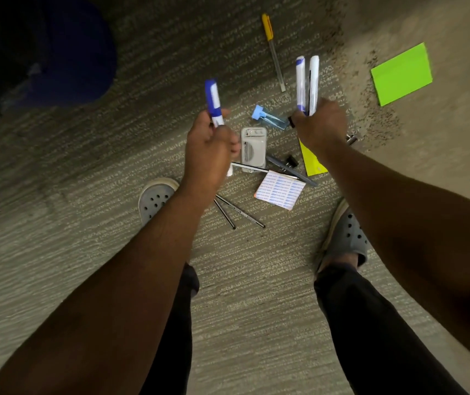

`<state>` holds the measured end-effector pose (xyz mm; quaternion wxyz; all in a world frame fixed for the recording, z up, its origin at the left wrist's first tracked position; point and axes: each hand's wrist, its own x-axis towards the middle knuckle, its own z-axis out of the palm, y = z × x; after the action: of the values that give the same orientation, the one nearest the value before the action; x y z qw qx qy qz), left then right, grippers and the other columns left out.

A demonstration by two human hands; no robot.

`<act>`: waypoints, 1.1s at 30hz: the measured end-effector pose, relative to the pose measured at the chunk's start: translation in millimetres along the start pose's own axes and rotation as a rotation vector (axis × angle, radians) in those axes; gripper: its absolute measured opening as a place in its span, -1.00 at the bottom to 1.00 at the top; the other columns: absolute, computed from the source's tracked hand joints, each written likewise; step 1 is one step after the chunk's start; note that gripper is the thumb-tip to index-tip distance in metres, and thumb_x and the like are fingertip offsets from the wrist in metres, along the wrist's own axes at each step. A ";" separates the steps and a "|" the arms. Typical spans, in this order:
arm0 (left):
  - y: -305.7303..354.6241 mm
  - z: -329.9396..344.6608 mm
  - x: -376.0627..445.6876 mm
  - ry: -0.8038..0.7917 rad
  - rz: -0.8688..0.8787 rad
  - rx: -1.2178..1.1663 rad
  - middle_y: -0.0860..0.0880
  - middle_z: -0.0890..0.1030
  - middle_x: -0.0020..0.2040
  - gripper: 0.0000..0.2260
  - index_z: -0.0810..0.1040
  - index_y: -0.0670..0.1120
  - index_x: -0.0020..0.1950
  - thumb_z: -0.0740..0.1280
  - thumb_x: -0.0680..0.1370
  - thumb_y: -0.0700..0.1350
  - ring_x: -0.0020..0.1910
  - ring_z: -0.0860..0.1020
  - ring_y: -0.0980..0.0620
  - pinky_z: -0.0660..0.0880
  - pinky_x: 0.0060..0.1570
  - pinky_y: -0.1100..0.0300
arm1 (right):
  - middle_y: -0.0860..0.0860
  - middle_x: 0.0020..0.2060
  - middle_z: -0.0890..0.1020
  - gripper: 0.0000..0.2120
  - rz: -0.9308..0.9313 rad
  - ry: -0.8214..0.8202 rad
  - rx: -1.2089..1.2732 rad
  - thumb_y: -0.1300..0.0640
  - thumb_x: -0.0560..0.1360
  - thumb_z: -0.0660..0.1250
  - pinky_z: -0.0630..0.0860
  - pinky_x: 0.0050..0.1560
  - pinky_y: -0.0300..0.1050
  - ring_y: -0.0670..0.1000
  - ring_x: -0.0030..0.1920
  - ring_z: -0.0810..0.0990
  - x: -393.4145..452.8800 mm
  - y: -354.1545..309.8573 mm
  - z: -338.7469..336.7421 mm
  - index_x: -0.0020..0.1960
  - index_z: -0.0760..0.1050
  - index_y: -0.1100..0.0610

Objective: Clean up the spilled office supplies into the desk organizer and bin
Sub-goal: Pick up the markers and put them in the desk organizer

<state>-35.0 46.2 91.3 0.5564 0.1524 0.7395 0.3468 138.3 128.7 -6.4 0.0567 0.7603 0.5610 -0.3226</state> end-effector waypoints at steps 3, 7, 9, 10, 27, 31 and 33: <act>23.5 -13.3 -23.2 0.030 -0.142 -0.172 -0.07 0.46 -0.33 -0.80 0.45 -0.13 0.06 0.13 0.53 -0.34 -0.43 0.40 0.06 0.34 -0.41 0.19 | 0.19 -0.11 0.67 -0.62 -0.010 -0.120 0.032 -0.10 0.47 0.31 0.37 -0.21 -0.17 0.17 -0.06 0.64 -41.3 -8.9 -36.6 0.03 0.60 0.22; 73.6 -38.1 -71.7 0.047 -0.104 0.056 0.04 0.50 -0.33 -0.80 0.53 0.01 -0.03 0.20 0.54 -0.27 -0.49 0.37 0.14 0.31 -0.43 0.22 | 0.09 -0.40 0.54 -0.70 -0.040 -0.337 0.144 -0.01 0.48 0.34 0.35 -0.26 -0.14 0.13 -0.23 0.57 -104.9 -32.5 -101.0 -0.36 0.49 0.12; 99.8 -49.7 -95.1 0.039 -0.045 0.166 0.07 0.49 -0.32 -0.80 0.55 0.11 -0.04 0.26 0.55 -0.20 -0.48 0.37 0.15 0.35 -0.41 0.20 | 0.04 -0.48 0.48 -0.66 -0.038 -0.422 0.178 0.02 0.48 0.35 0.43 -0.32 -0.06 0.13 -0.32 0.56 -132.1 -48.4 -132.2 -0.42 0.42 0.12; 116.4 -56.1 -107.6 0.029 -0.025 0.169 0.05 0.50 -0.30 -0.81 0.55 0.13 -0.02 0.29 0.55 -0.18 -0.48 0.37 0.14 0.35 -0.41 0.19 | 0.05 -0.47 0.51 -0.70 -0.031 -0.473 0.202 0.03 0.48 0.34 0.53 -0.32 0.00 0.16 -0.34 0.60 -145.6 -59.6 -151.4 -0.38 0.46 0.14; 378.7 -139.2 -360.5 -0.309 0.577 0.961 0.07 0.59 0.27 -0.53 0.55 0.10 0.30 0.50 0.41 0.11 0.26 0.53 0.11 0.45 0.26 0.16 | -0.09 -0.46 0.55 -0.78 -0.642 -0.865 -0.239 0.15 0.56 0.23 0.44 -0.39 -0.19 -0.01 -0.45 0.47 -359.4 -239.1 -493.3 -0.27 0.43 0.04; 404.2 -146.3 -414.9 -0.348 0.457 1.080 0.04 0.69 -0.04 -0.64 0.58 0.15 0.19 0.46 0.42 0.16 -0.06 0.61 0.02 0.54 -0.06 0.06 | 0.04 -0.41 0.56 -0.86 -0.725 -0.872 -0.314 0.13 0.51 0.31 0.43 -0.44 -0.25 -0.01 -0.46 0.48 -394.9 -256.1 -535.5 -0.23 0.53 0.06; 412.5 -153.5 -433.7 -0.330 0.397 1.032 0.04 0.67 -0.13 -0.72 0.62 0.13 0.06 0.48 0.40 0.15 -0.16 0.60 0.03 0.53 -0.14 0.09 | 0.00 -0.44 0.57 -0.93 -0.752 -0.877 -0.270 0.15 0.47 0.36 0.44 -0.41 -0.22 -0.03 -0.48 0.50 -405.9 -265.0 -548.0 -0.19 0.58 0.08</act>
<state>-98.8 22.5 705.4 0.4423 0.5922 0.6735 0.0104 70.5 139.4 722.0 0.2613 0.2909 0.7523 -0.5303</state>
